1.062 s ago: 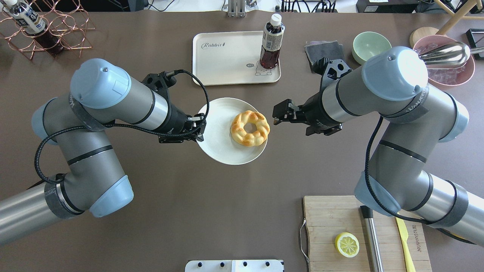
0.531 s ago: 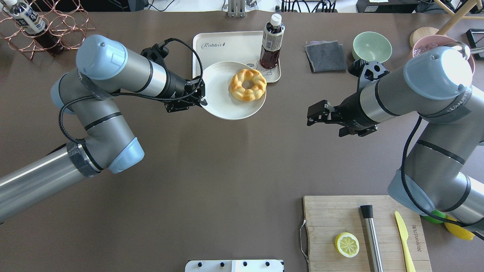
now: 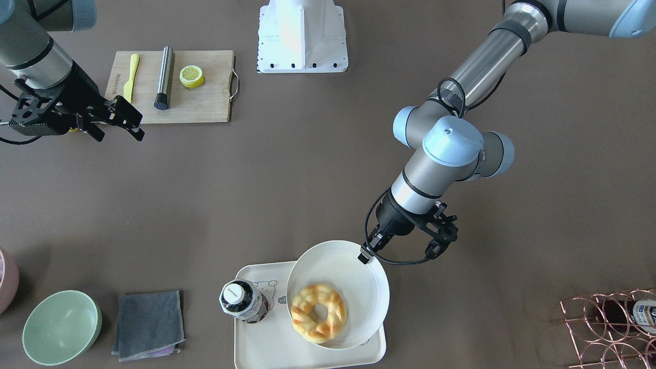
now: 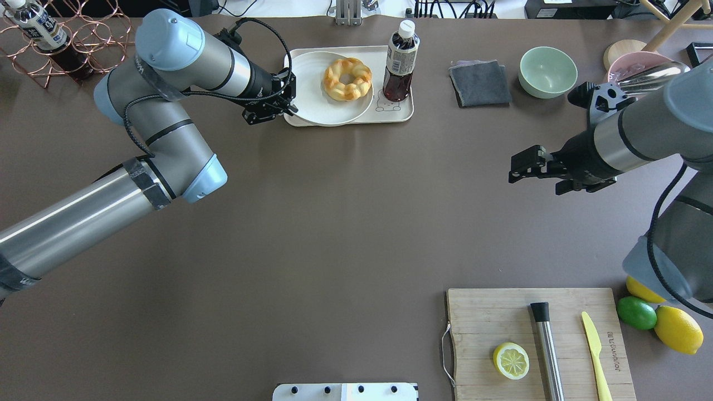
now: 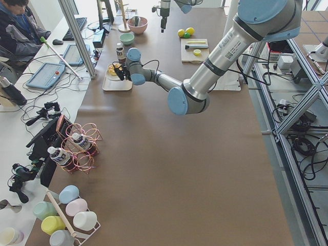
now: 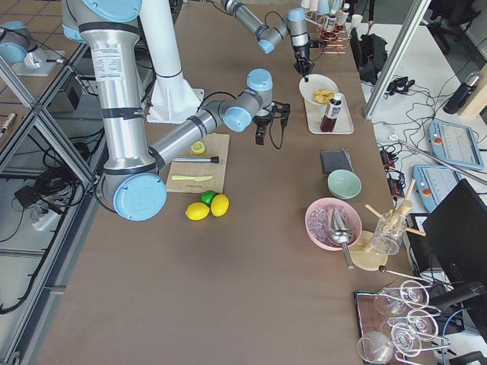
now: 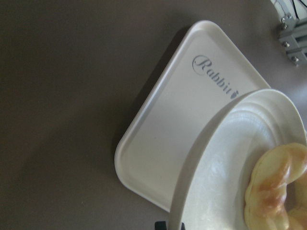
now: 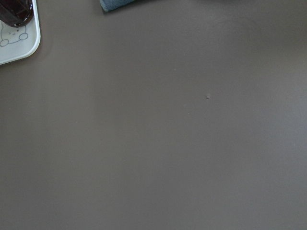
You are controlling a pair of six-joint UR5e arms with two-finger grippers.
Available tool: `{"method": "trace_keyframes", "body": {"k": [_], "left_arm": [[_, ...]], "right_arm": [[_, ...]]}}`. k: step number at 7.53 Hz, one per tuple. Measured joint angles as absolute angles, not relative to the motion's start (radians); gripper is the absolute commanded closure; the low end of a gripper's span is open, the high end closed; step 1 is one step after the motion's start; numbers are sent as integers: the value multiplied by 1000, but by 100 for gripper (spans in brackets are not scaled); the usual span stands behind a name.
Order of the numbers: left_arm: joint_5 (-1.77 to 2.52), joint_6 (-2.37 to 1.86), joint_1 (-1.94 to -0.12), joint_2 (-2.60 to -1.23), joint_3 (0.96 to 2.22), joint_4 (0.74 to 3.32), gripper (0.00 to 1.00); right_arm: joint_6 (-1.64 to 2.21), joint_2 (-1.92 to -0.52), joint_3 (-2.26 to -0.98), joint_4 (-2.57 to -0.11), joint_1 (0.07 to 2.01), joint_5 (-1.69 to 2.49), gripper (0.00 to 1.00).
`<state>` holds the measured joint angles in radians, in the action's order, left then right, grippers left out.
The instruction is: Place donut on tray
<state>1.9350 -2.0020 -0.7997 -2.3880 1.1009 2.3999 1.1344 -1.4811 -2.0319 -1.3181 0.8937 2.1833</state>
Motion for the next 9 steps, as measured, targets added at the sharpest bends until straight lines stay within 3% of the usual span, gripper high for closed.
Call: {"method": "trace_keyframes", "body": {"k": [4, 8, 9], "left_arm": [[1862, -2098, -770, -2471, 894, 2520, 100], [1844, -2098, -744, -2482, 867, 2547, 98], [1838, -2098, -742, -2482, 866, 2548, 76]], "right_arm": [[1086, -1518, -2028, -1318, 931, 2196, 0], [1067, -1542, -2028, -1318, 947, 2197, 0], [1066, -1543, -2029, -1318, 948, 2197, 0]]}}
